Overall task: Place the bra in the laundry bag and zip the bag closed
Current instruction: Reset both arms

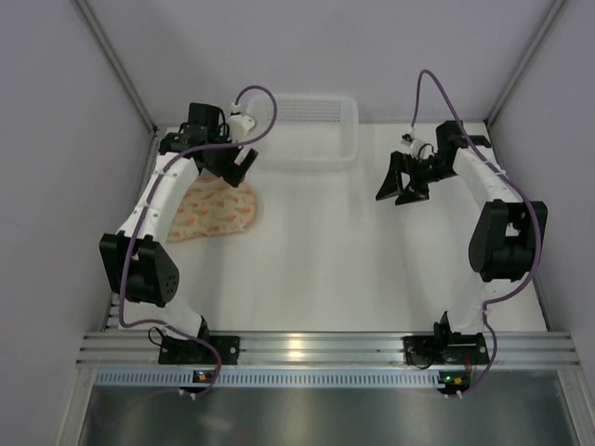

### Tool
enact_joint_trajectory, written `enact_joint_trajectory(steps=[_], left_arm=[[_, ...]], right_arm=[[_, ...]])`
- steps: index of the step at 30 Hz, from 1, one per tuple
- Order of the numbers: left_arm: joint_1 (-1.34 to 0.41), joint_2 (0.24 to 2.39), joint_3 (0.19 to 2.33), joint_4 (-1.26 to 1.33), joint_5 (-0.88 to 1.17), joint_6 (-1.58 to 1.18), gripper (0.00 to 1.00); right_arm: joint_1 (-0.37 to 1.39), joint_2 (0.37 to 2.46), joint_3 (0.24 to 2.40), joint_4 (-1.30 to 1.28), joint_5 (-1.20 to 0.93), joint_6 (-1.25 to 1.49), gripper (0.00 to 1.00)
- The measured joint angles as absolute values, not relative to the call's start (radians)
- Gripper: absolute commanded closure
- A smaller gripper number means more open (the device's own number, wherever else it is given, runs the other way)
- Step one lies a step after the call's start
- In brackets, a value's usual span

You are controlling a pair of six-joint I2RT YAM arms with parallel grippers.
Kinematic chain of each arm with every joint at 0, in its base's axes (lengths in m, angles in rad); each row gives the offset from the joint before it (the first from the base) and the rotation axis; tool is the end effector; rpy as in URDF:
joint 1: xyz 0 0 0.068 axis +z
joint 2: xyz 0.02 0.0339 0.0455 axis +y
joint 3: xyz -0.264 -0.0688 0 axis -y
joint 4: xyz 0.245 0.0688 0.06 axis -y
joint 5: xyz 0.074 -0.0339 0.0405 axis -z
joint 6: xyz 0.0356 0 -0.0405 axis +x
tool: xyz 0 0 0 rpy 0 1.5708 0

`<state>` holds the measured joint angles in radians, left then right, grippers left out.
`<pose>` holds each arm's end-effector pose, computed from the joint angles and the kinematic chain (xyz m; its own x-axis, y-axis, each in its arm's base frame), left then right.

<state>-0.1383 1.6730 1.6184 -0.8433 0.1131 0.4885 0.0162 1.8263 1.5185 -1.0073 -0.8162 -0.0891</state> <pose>0.3590 -0.0540 0.3371 -0.5870 0.5525 -0.5918 0.5460 0.8099 0.2146 0.3628 0.0318 0.2567 -0.9461 -0.0763 -0.3146 -0.2806 0.6778 0.6796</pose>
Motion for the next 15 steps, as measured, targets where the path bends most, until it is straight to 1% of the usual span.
enact_joint_trajectory(steps=[3,7,10,15], left_arm=[[-0.260,1.651,1.633,-0.843,0.104,0.404,0.02],[-0.417,1.671,1.610,-0.844,0.116,0.287,0.02],[-0.483,1.705,1.567,-0.842,0.123,0.208,0.02],[-0.522,1.766,1.501,-0.851,0.143,0.138,0.02]], right_arm=[[0.014,1.803,1.517,-1.005,-0.793,-0.106,0.01],[0.014,1.748,1.440,-0.984,-0.790,-0.127,0.01],[0.018,1.705,1.362,-0.987,-0.799,-0.150,0.01],[0.039,1.645,1.253,-0.985,-0.798,-0.179,0.01]])
